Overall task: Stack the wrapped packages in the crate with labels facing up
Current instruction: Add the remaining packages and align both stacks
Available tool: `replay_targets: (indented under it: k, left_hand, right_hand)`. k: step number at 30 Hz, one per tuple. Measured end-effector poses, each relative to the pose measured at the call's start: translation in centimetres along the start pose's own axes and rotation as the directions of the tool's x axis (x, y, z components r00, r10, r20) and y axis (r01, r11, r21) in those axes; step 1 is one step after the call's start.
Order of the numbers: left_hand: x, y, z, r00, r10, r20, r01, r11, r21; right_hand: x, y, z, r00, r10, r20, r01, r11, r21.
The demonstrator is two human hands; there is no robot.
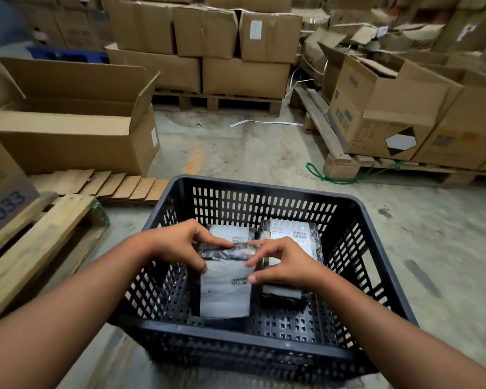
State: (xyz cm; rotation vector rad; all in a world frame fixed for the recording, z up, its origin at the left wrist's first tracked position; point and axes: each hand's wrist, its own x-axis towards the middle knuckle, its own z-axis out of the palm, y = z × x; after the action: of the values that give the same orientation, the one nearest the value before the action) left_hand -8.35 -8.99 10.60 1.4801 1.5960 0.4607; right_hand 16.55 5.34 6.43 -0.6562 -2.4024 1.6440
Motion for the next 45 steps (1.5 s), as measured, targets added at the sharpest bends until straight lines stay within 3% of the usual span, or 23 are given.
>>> replay_targets:
  k: [3, 8, 13, 18, 20, 26, 33, 36, 41, 45]
  left_hand:
    - [-0.8, 0.8, -2.9, 0.996, 0.024, -0.09, -0.033, 0.995, -0.099]
    - [-1.5, 1.4, -6.0, 0.991, 0.014, -0.135, -0.056, 0.948, -0.312]
    - [-1.3, 2.5, -5.5, 0.979, 0.012, -0.204, -0.079, 0.943, -0.322]
    - [-0.1, 1.7, -1.4, 0.976, -0.04, -0.212, 0.048, 0.998, 0.034]
    - [0.7, 0.9, 0.6, 0.982, -0.068, -0.175, 0.085, 0.992, 0.089]
    - [2.5, -1.4, 2.3, 0.973, -0.106, -0.205, 0.09, 0.992, -0.086]
    - [3.8, -3.8, 2.4, 0.953, -0.226, -0.2, 0.199, 0.969, -0.147]
    - [4.3, -4.6, 2.5, 0.946, -0.262, -0.19, 0.245, 0.963, -0.108]
    - [5.0, -5.4, 1.9, 0.941, -0.278, -0.193, 0.26, 0.959, -0.115]
    - [5.6, -5.3, 2.1, 0.939, -0.221, -0.263, 0.186, 0.97, -0.154]
  right_hand:
    - [-0.1, -0.8, -0.3, 0.991, -0.132, -0.01, 0.131, 0.991, -0.04]
    - [1.3, -2.3, -1.3, 0.976, -0.211, -0.054, 0.214, 0.975, 0.067]
    - [1.7, -2.2, -2.6, 0.993, -0.105, -0.054, 0.111, 0.985, 0.135]
    - [2.2, -1.0, -2.8, 0.99, -0.006, -0.14, 0.026, 0.99, 0.142]
    - [2.5, -0.5, -2.7, 0.985, 0.049, -0.168, -0.017, 0.982, 0.187]
    - [3.9, 0.6, -1.3, 0.976, 0.155, -0.156, -0.087, 0.923, 0.374]
    - [6.8, -0.4, 0.1, 0.986, 0.098, -0.138, -0.098, 0.995, 0.006]
    - [7.4, -0.1, 0.4, 0.984, 0.127, -0.123, -0.152, 0.963, -0.224]
    - [8.0, 0.6, 0.7, 0.98, 0.158, -0.122, -0.191, 0.917, -0.351]
    - [8.4, 0.8, 0.7, 0.985, 0.142, -0.101, -0.174, 0.833, -0.526]
